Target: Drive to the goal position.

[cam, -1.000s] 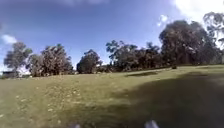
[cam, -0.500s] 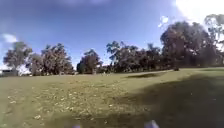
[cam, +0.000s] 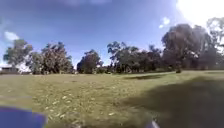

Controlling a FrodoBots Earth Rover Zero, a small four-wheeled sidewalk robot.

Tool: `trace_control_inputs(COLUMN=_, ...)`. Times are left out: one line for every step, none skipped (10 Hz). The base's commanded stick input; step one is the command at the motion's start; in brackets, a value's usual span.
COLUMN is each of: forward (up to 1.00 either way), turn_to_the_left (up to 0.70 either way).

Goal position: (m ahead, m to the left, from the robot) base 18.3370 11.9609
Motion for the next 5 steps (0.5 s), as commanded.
trace_control_inputs(forward=0.7, turn_to_the_left=0.08)
trace_control_inputs(forward=0.7, turn_to_the_left=0.02)
trace_control_inputs(forward=0.7, turn_to_the_left=0.02)
trace_control_inputs(forward=0.7, turn_to_the_left=0.02)
trace_control_inputs(forward=0.7, turn_to_the_left=0.02)
